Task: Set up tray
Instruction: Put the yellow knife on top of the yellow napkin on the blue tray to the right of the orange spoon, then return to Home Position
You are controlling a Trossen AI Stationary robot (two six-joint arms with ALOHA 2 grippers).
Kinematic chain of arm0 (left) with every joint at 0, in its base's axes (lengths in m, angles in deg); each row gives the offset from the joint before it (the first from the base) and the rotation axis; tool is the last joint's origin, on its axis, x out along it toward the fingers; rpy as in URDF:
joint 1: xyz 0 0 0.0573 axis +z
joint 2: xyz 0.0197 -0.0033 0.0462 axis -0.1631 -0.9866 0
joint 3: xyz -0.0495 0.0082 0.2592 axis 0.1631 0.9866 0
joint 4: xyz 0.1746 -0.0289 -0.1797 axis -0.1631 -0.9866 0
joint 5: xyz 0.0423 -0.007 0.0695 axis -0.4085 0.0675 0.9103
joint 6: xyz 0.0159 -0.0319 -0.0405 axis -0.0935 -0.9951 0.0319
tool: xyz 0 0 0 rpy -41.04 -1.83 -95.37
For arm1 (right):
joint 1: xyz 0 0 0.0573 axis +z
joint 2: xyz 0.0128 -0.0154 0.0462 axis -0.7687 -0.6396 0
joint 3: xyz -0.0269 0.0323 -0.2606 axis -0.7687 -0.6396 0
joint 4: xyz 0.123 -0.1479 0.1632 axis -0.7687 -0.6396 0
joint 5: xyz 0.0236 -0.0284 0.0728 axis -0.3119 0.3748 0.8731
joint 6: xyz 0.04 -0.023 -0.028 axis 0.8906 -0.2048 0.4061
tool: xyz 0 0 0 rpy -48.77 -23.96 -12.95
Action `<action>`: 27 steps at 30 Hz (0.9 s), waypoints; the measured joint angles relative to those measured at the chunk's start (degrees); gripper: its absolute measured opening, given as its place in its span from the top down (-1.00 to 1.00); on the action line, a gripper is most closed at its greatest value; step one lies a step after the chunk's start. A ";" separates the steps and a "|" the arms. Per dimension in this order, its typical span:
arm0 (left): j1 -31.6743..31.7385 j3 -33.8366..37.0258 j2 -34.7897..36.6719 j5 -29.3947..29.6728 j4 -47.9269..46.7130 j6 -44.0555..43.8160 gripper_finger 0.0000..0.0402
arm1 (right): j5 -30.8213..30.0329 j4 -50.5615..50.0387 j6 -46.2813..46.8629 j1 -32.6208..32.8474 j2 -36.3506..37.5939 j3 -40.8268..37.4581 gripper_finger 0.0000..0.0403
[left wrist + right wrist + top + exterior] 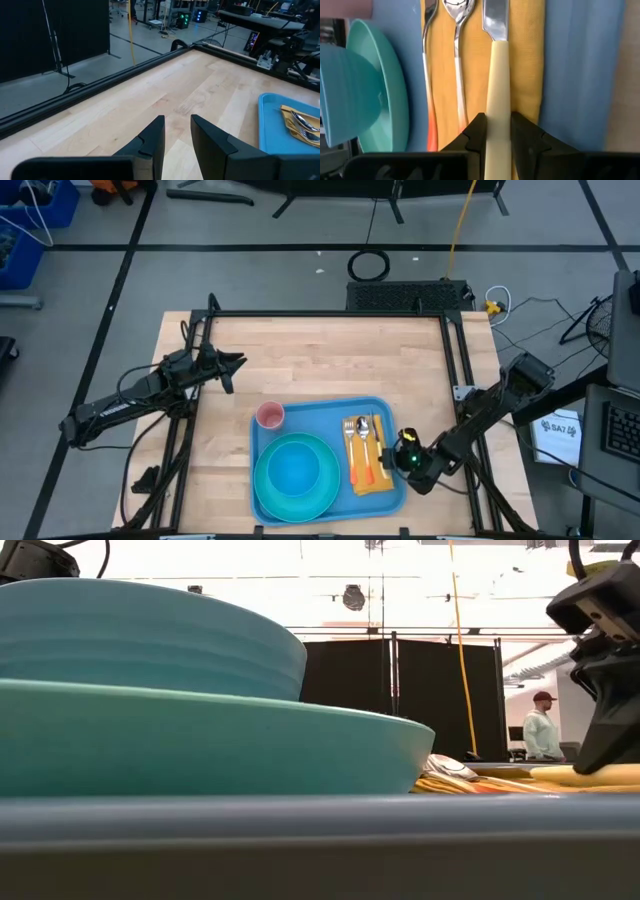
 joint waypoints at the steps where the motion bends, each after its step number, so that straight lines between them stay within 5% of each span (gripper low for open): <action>1: 0.00 0.00 0.02 -0.01 0.01 0.01 0.52 | -0.60 0.63 0.72 0.02 -0.79 0.00 0.75; 8: -0.03 0.00 0.02 -0.01 0.01 -0.01 0.52 | -1.46 4.85 0.90 0.00 -3.56 0.09 0.74; 16: 0.00 0.00 0.00 -0.01 0.01 0.00 0.52 | -0.81 5.07 0.58 0.00 -3.56 0.09 0.36; 27: 0.00 0.00 0.00 -0.01 0.01 -0.01 0.52 | 1.59 3.33 -3.75 0.87 1.29 -0.17 0.42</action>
